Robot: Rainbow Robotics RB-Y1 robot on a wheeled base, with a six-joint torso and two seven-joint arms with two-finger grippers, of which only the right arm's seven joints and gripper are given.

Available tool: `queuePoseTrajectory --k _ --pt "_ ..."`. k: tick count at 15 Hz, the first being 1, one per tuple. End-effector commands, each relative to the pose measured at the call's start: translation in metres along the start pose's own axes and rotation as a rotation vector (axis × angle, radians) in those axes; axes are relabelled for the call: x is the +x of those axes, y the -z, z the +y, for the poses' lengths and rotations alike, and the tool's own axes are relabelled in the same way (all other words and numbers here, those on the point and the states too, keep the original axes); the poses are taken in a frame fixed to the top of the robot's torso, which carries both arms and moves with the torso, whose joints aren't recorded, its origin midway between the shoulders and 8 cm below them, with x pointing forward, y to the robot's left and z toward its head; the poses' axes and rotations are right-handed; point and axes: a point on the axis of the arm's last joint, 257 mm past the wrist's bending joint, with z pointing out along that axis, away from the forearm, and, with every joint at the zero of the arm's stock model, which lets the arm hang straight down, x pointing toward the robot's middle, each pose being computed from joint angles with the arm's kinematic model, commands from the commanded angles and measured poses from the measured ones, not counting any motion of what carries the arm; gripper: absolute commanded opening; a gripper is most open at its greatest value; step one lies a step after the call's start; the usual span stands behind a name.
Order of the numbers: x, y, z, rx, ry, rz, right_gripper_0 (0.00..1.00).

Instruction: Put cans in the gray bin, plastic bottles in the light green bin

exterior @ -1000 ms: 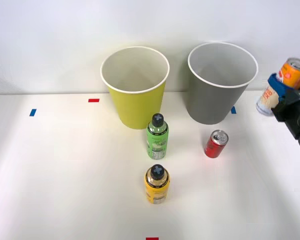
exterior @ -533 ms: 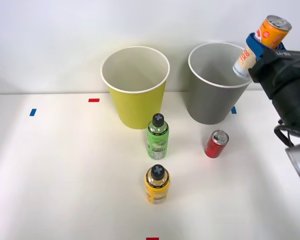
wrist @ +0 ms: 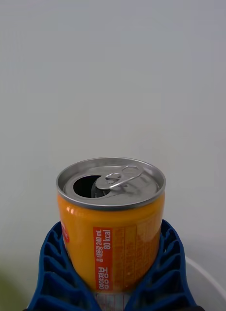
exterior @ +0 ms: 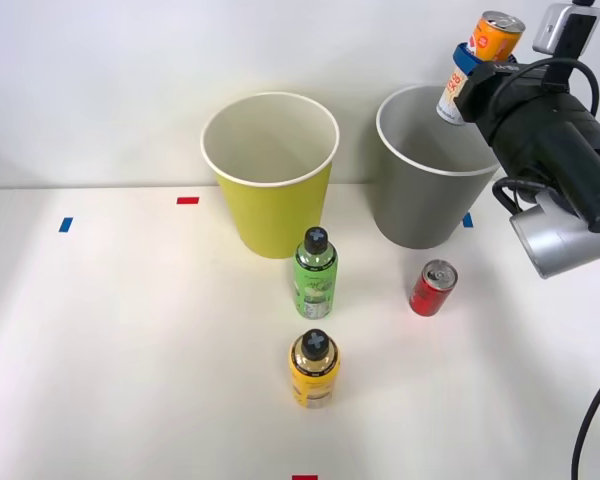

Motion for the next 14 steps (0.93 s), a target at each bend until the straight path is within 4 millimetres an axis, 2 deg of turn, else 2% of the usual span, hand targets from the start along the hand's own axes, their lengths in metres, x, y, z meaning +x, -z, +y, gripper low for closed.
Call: queuePoseTrajectory --k 1,4,5,6,14 --pt "0.006 -0.009 -0.001 0.011 0.048 0.008 0.0" --pt "0.011 -0.008 0.005 0.0 0.044 0.016 0.0" --pt "0.012 -0.008 0.007 -0.003 0.047 0.017 0.34" --pt "0.012 -0.008 0.007 -0.004 0.044 0.017 1.0" --pt "0.013 -0.007 0.02 -0.034 0.039 0.0 1.0"
